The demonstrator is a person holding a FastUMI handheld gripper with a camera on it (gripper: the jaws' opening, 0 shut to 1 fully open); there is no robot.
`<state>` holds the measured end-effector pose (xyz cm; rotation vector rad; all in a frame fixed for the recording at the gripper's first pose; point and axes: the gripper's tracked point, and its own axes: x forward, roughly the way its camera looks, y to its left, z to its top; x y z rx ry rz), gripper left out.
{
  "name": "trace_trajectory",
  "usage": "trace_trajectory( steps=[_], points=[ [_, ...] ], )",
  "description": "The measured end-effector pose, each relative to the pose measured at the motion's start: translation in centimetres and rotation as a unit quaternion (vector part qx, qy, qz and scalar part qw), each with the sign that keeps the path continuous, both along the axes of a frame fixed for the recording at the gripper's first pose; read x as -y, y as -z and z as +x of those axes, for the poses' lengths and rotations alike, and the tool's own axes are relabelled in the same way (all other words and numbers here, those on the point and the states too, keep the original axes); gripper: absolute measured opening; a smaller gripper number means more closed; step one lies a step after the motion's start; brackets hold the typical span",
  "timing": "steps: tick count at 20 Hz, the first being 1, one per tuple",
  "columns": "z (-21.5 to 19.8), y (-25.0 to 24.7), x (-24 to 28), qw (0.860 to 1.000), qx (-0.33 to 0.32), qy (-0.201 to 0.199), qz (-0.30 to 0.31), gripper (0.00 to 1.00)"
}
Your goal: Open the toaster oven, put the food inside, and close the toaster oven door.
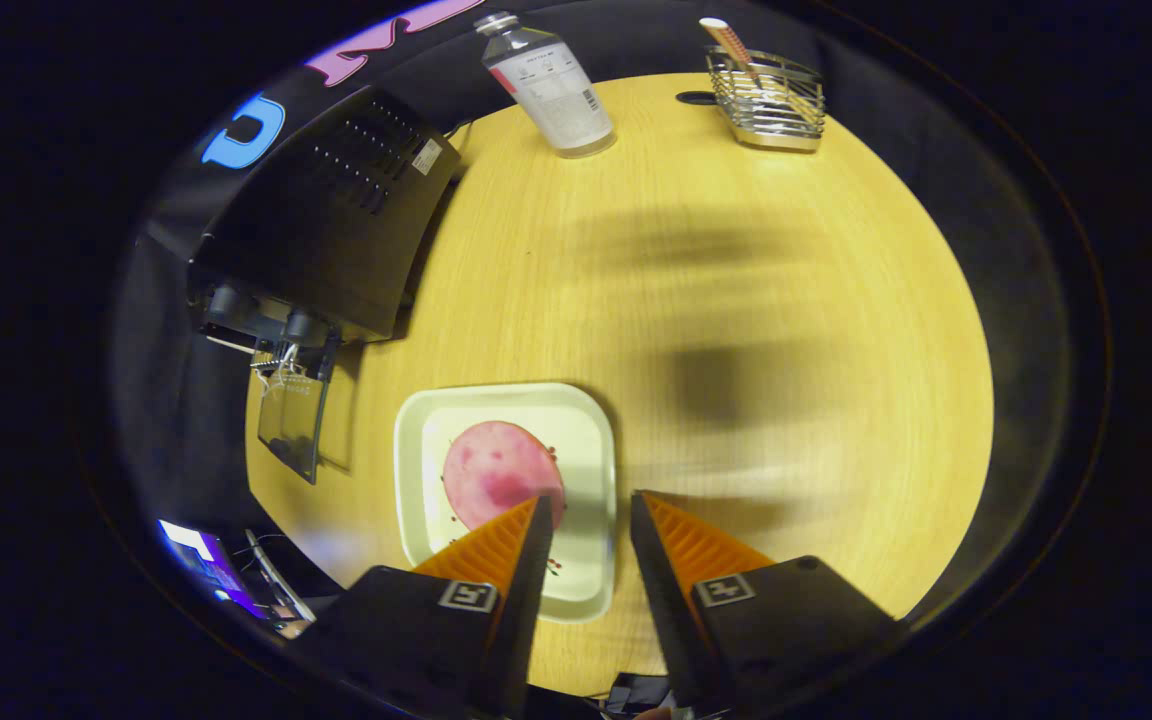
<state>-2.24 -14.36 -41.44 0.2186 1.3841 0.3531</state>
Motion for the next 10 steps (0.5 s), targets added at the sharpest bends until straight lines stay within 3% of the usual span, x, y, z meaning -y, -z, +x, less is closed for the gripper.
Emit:
trace_trajectory(
  steps=[1, 2, 4, 7, 10],
  points=[
    [0.3, 0.0, 0.0, 1.000, -0.001, -0.006, -0.007, 0.50],
    [0.3, 0.3, 0.9, 0.999, 0.000, -0.021, -0.037, 0.49],
    [0.3, 0.4, 1.4, 0.996, 0.002, -0.055, -0.064, 0.19],
    [0.7, 0.4, 1.3, 0.995, 0.000, -0.066, -0.069, 0.12],
    [0.7, 0.3, 1.1, 0.998, -0.005, -0.051, -0.037, 0.06]
  ],
)
